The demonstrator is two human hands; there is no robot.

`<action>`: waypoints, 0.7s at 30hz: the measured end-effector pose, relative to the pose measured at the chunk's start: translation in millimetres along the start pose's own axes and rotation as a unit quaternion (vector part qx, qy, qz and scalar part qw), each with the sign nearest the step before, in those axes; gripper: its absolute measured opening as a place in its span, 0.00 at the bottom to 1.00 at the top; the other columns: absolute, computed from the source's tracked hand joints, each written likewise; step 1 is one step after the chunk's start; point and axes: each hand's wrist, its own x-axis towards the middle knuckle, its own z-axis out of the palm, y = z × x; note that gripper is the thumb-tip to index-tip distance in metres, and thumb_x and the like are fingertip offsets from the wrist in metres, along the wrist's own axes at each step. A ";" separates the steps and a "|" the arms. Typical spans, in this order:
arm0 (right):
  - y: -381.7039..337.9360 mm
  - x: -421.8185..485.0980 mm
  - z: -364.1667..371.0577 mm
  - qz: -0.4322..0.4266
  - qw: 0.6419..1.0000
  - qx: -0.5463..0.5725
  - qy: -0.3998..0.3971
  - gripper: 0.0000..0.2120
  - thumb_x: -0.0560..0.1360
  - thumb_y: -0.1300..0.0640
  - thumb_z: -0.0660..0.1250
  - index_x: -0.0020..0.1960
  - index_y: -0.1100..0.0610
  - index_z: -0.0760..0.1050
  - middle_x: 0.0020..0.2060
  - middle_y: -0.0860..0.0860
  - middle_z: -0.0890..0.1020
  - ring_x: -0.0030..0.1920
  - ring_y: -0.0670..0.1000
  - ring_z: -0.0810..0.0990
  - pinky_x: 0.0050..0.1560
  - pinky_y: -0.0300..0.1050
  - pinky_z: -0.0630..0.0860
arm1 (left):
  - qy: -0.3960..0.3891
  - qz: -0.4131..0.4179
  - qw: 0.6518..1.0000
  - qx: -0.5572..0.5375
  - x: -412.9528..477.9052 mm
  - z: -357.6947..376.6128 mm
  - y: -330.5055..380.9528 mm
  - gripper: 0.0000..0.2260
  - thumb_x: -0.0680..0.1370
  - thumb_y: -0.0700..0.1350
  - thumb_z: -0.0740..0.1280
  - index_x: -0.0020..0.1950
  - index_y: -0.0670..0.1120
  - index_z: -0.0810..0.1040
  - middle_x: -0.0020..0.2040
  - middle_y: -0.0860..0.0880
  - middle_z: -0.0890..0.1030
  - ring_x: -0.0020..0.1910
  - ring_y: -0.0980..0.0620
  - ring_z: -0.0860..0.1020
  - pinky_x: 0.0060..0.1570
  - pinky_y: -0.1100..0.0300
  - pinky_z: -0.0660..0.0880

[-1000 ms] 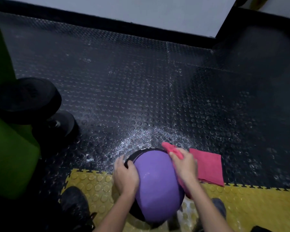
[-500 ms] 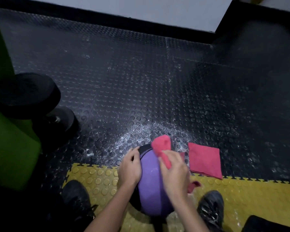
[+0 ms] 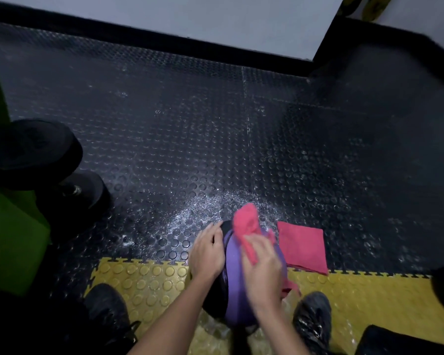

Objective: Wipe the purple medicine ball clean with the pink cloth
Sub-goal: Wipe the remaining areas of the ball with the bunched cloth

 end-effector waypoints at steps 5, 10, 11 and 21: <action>5.0 -0.3 6.4 -0.092 0.995 0.012 -0.042 0.15 0.66 0.63 0.67 0.51 0.53 0.80 0.51 0.50 0.80 0.54 0.51 0.78 0.57 0.39 0.68 | 0.009 -0.026 0.999 -0.035 3.4 -4.8 -13.6 0.16 0.82 0.48 0.53 0.68 0.51 0.72 0.68 0.49 0.73 0.67 0.49 0.70 0.65 0.54 0.66; 14.4 62.3 -12.9 0.178 0.984 0.028 -0.006 0.12 0.73 0.58 0.67 0.56 0.53 0.78 0.51 0.54 0.81 0.52 0.56 0.78 0.52 0.41 0.69 | 0.033 -0.054 0.995 -0.079 8.5 -8.7 -4.5 0.18 0.82 0.47 0.51 0.69 0.54 0.71 0.70 0.53 0.71 0.68 0.51 0.68 0.64 0.56 0.63; 10.5 65.1 -11.8 0.177 0.984 0.010 -0.018 0.12 0.73 0.57 0.67 0.56 0.52 0.78 0.52 0.54 0.81 0.52 0.56 0.78 0.52 0.43 0.71 | 0.037 -0.061 0.994 -0.078 9.5 -8.6 -3.4 0.18 0.82 0.47 0.50 0.69 0.53 0.71 0.70 0.53 0.71 0.68 0.50 0.68 0.64 0.56 0.63; 40.3 82.4 -14.6 0.171 0.981 0.023 -0.088 0.13 0.74 0.56 0.67 0.58 0.53 0.77 0.55 0.51 0.80 0.55 0.54 0.77 0.51 0.40 0.68 | 0.056 -0.054 0.993 -0.091 11.6 -8.4 -11.5 0.17 0.83 0.45 0.51 0.68 0.51 0.72 0.69 0.51 0.72 0.68 0.50 0.69 0.63 0.59 0.63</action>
